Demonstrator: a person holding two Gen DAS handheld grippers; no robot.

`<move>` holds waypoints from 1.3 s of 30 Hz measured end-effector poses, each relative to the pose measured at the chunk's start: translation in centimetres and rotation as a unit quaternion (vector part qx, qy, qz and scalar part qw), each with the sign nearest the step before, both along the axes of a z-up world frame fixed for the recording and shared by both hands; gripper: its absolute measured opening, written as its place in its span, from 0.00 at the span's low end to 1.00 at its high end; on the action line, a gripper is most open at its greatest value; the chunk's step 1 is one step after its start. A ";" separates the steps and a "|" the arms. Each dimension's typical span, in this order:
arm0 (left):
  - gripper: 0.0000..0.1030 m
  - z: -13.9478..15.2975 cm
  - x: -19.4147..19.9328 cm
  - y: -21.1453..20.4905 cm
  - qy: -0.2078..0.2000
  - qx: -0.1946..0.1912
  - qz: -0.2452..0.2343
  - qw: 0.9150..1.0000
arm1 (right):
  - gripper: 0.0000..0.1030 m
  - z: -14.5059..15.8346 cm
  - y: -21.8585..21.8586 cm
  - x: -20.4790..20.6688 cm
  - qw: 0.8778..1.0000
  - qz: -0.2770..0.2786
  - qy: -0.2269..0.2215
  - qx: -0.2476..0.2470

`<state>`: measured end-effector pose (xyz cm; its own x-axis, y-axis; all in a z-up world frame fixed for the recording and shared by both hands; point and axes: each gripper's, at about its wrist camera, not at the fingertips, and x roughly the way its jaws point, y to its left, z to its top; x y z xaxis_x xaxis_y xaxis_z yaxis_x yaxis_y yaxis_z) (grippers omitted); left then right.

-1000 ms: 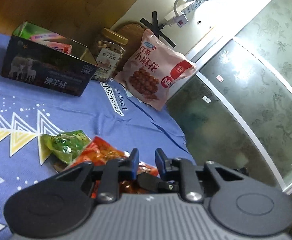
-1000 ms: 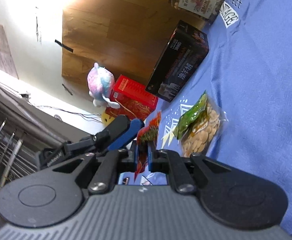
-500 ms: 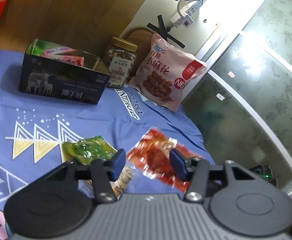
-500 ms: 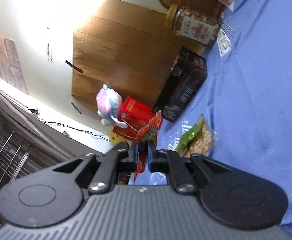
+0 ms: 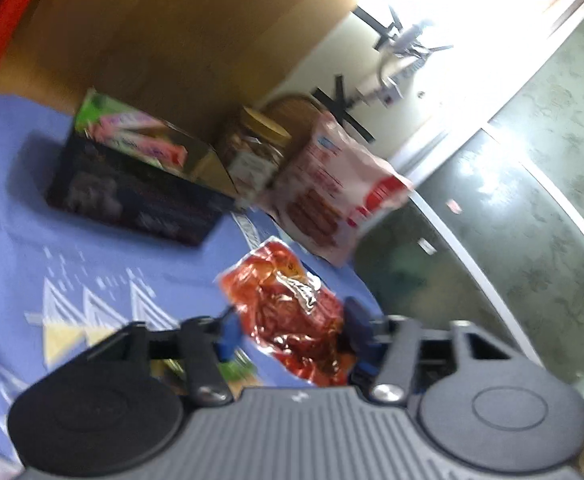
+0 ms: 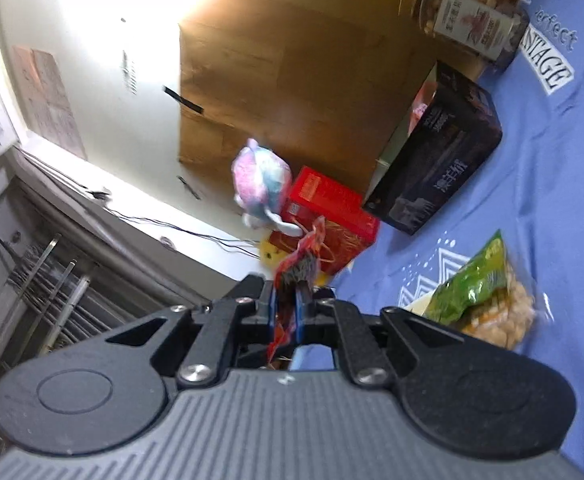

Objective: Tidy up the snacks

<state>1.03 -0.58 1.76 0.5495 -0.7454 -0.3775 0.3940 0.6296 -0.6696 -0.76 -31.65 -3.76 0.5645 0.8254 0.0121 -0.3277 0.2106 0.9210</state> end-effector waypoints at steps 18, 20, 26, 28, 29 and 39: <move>0.53 -1.3 19.2 -0.4 0.012 0.169 0.138 0.976 | 0.36 3.2 8.6 19.2 0.928 -0.059 -0.096 -0.355; 0.58 -1.5 18.9 -0.5 0.008 0.182 0.147 0.972 | 0.47 3.0 9.6 18.5 0.900 -0.083 -0.116 -0.413; 0.59 0.6 14.0 0.5 -0.041 0.186 0.157 0.969 | 0.53 3.6 6.4 13.2 0.903 -0.129 -0.131 -0.387; 0.59 1.3 11.4 0.5 -0.066 0.196 0.143 0.968 | 0.53 3.5 5.0 10.8 0.912 -0.128 -0.119 -0.372; 0.59 1.4 10.1 0.3 -0.072 0.200 0.132 0.968 | 0.53 3.1 4.3 9.4 0.918 -0.122 -0.106 -0.362; 0.59 -6.2 4.2 -1.2 0.112 0.115 0.020 0.987 | 0.40 -3.0 -0.8 1.7 0.954 -0.081 0.045 -0.287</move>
